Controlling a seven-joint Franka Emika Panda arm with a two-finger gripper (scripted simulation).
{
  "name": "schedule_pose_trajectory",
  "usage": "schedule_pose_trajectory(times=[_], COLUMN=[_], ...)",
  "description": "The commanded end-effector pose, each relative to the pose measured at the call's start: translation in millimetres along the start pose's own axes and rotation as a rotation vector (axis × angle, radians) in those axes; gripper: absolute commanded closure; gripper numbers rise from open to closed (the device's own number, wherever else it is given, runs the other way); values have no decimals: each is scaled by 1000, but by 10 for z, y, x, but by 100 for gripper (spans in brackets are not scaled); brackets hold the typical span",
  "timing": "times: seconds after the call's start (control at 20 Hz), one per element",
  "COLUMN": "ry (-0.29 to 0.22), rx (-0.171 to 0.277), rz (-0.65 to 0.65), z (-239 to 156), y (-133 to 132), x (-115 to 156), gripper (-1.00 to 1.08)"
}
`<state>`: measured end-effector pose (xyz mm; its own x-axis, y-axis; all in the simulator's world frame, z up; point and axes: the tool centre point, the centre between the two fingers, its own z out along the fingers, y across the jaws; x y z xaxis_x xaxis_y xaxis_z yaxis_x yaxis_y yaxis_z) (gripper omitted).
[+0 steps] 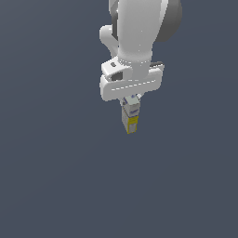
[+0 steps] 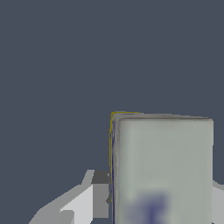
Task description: Pick up the object and move it to a goal position.
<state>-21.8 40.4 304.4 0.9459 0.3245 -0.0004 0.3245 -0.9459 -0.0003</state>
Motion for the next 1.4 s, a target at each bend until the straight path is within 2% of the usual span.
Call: schedule_pose_trajectory(times=[0.0, 0.4, 0.7, 1.0, 1.35], ry=[1, 1, 1, 1, 0], rx=[1, 1, 1, 0, 0], rz=[0, 0, 0, 0, 0], z=[-281, -1142, -1649, -1963, -2086], y=[19, 85, 131, 165, 183], x=[-144, -560, -792, -925, -966], gripper=[108, 108, 108, 108, 108])
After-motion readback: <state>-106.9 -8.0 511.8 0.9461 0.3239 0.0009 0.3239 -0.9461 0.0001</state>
